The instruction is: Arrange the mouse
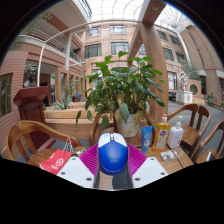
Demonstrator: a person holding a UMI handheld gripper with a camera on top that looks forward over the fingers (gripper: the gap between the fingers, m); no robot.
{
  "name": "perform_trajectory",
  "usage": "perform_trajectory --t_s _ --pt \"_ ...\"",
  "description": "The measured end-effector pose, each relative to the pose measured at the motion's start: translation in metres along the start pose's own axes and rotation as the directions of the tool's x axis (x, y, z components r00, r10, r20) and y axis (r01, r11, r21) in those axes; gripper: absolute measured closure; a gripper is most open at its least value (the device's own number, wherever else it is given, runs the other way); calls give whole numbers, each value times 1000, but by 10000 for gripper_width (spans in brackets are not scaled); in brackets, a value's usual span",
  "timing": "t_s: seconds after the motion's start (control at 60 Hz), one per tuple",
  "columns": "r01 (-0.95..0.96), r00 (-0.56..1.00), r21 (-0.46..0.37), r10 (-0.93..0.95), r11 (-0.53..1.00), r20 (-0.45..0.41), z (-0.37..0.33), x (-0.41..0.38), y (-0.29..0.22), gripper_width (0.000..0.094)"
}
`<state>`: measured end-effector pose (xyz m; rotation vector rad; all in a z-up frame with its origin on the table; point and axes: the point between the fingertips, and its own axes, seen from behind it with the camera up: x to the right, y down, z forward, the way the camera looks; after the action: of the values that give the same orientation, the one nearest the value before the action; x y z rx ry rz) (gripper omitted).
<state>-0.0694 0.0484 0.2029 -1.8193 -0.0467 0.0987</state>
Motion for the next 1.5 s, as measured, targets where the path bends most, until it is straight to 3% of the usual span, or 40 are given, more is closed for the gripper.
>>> perform_trajectory --t_s 0.2,0.433,0.5,0.617,1.067,1.5 --pt "-19 994 -280 -12 960 -108 59 83 134 566" --pt "-69 992 -410 20 910 -124 69 105 197 426" --pt "-59 992 -394 10 917 -125 67 108 192 342" --pt "-26 988 -365 -30 931 -149 49 111 171 65" --pt "2 987 -270 -45 963 -153 -117 81 77 80" --pt "11 990 -234 -43 972 -133 -236 61 50 83"
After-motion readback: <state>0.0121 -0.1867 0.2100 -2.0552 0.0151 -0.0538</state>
